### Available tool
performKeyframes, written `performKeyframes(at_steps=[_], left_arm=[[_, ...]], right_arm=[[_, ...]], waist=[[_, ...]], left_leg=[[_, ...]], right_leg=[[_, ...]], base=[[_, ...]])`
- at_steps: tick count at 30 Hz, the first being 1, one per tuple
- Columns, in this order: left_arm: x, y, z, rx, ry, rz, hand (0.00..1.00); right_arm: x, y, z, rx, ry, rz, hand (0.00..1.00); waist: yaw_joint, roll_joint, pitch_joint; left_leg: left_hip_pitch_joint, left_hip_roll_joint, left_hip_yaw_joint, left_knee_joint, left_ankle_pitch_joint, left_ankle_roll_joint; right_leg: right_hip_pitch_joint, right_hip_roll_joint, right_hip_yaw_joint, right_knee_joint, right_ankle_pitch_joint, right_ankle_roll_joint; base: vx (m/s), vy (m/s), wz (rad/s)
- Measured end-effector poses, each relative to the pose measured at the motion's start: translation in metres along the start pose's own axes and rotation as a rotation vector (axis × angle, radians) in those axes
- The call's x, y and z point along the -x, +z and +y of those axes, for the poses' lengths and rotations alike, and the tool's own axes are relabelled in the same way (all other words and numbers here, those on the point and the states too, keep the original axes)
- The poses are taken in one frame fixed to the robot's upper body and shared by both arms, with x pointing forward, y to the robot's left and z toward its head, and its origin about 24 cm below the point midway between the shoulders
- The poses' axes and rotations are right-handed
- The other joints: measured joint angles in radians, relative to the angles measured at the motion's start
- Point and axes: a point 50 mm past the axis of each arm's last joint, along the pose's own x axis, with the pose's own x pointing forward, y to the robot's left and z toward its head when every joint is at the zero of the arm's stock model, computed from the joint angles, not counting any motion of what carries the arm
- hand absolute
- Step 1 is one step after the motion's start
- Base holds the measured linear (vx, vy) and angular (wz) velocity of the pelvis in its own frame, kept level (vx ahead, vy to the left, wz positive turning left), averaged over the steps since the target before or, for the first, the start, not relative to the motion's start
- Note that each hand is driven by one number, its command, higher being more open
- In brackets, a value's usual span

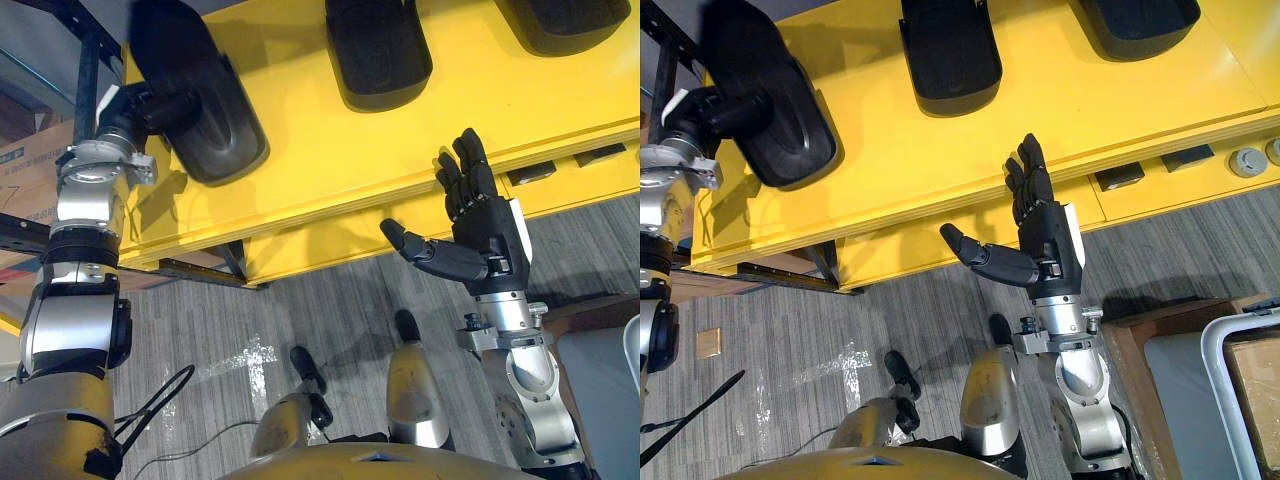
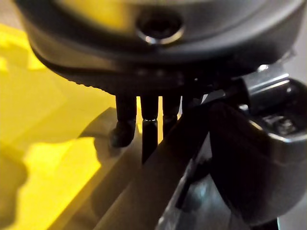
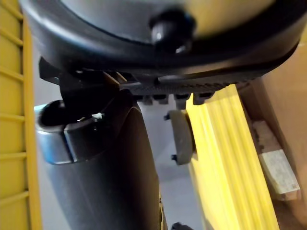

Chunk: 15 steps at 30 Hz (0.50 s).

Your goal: Walk over and take three plastic housings, then place them on the shelf

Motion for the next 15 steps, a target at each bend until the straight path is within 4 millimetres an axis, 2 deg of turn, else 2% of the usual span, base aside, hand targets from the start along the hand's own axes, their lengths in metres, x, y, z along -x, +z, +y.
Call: performKeyframes(at_steps=[5, 12, 15], left_arm=[[0.000, 0.002, 0.003, -0.110, 0.086, -0.004, 1.00], [0.000, -0.003, 0.000, -0.110, 0.176, 0.008, 1.00], [0.001, -0.008, -0.003, -0.095, 0.269, 0.016, 1.00]], right_arm=[[-0.002, 0.002, -0.001, 0.002, 0.021, -0.008, 1.00], [-0.002, 0.002, -0.003, -0.017, 0.024, -0.003, 1.00], [-0.001, 0.002, -0.001, -0.018, 0.039, -0.001, 1.00]], waist=[[-0.018, -0.001, 0.001], [-0.024, -0.001, 0.001], [-0.031, -0.001, 0.001]], left_leg=[[-0.001, 0.000, 0.023, 0.000, 0.000, 0.000], [0.002, 0.001, 0.038, 0.000, 0.000, 0.000], [0.005, -0.001, 0.043, 0.003, 0.001, 0.001]], right_leg=[[-0.010, 0.001, 0.013, 0.002, 0.000, 0.000], [-0.012, 0.003, 0.021, 0.002, 0.001, 0.001], [-0.012, 0.004, 0.024, 0.002, 0.003, 0.003]], base=[[0.04, -0.008, -0.08], [0.02, -0.007, -0.03], [0.01, -0.002, -0.01]])
